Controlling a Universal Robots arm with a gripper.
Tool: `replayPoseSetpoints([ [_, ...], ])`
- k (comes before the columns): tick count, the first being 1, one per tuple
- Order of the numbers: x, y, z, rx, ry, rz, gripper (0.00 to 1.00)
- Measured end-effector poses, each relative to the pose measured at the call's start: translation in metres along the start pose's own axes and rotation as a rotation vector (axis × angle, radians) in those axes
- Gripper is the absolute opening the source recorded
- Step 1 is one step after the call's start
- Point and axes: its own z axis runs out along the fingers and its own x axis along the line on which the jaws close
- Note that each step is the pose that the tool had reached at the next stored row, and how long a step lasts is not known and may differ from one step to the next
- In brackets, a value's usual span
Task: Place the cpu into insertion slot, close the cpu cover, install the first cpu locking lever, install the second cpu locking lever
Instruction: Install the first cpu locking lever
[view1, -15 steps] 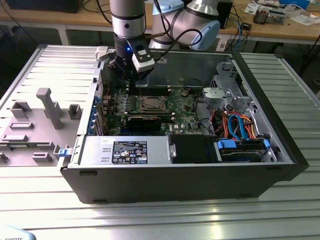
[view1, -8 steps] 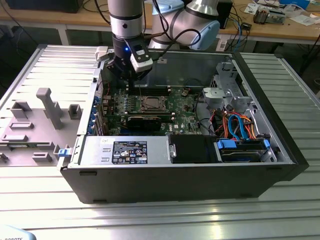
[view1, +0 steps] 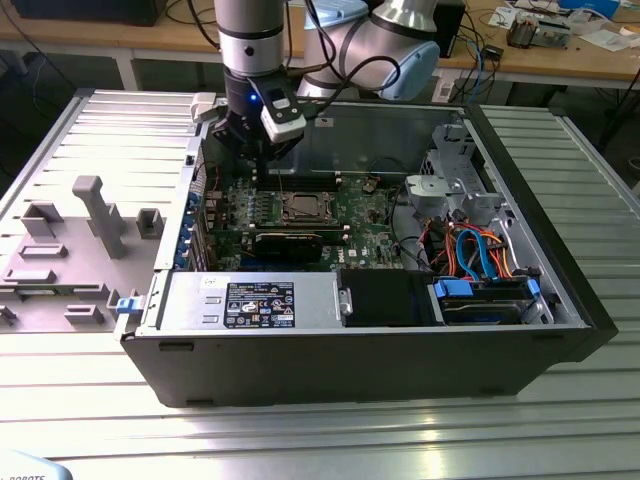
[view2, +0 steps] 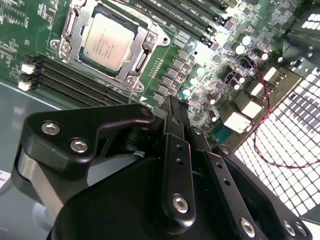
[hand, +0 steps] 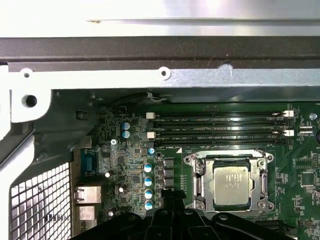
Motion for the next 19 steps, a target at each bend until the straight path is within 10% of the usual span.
replayPoseSetpoints([
  [19, -0.0039, 0.0117, 0.0025, -0.0014, -0.0005, -0.053, 0.11],
])
